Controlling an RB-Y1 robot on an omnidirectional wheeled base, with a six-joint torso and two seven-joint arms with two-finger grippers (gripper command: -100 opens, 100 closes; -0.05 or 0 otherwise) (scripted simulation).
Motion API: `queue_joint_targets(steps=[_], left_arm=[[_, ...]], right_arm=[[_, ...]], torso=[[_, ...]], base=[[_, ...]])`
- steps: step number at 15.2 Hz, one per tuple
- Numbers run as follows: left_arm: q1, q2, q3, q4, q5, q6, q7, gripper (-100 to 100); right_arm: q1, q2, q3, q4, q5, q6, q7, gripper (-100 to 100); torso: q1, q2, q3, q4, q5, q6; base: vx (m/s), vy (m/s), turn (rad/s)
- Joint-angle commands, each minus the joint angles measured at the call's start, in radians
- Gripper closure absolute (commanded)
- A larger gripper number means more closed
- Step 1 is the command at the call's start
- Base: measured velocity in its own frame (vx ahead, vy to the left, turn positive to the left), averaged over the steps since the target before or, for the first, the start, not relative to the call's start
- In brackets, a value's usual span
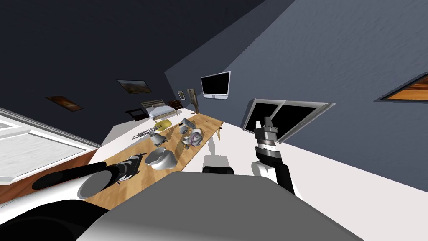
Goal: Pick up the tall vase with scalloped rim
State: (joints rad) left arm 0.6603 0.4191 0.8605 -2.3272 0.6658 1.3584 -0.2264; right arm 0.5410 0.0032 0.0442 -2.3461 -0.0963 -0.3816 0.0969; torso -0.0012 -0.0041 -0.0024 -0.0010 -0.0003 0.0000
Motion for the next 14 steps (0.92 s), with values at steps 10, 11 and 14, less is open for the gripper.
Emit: queue_joint_targets(steps=[10, 11, 14], left_arm=[[0.019, 0.031, 0.025, -0.019, 0.100, 0.197, -0.002, -100], [0.022, 0.035, 0.027, -0.022, 0.115, 0.223, -0.002, -100], [0.026, 0.042, 0.029, -0.027, 0.136, 0.260, -0.002, -100]], right_arm=[[0.000, 0.000, 0.000, 0.000, 0.000, 0.000, 0.000, 0], [0.000, 0.000, 0.000, 0.000, 0.000, 0.000, 0.000, 0], [0.000, 0.000, 0.000, 0.000, 0.000, 0.000, 0.000, 0]], torso=[[0.001, 0.000, 0.000, 0.000, 0.000, 0.000], [0.001, 0.000, 0.000, 0.000, 0.000, 0.000], [0.000, 0.000, 0.000, 0.000, 0.000, 0.000]], base=[[0.060, -0.018, 0.036], [0.052, -0.017, 0.032], [0.048, -0.020, 0.032]])
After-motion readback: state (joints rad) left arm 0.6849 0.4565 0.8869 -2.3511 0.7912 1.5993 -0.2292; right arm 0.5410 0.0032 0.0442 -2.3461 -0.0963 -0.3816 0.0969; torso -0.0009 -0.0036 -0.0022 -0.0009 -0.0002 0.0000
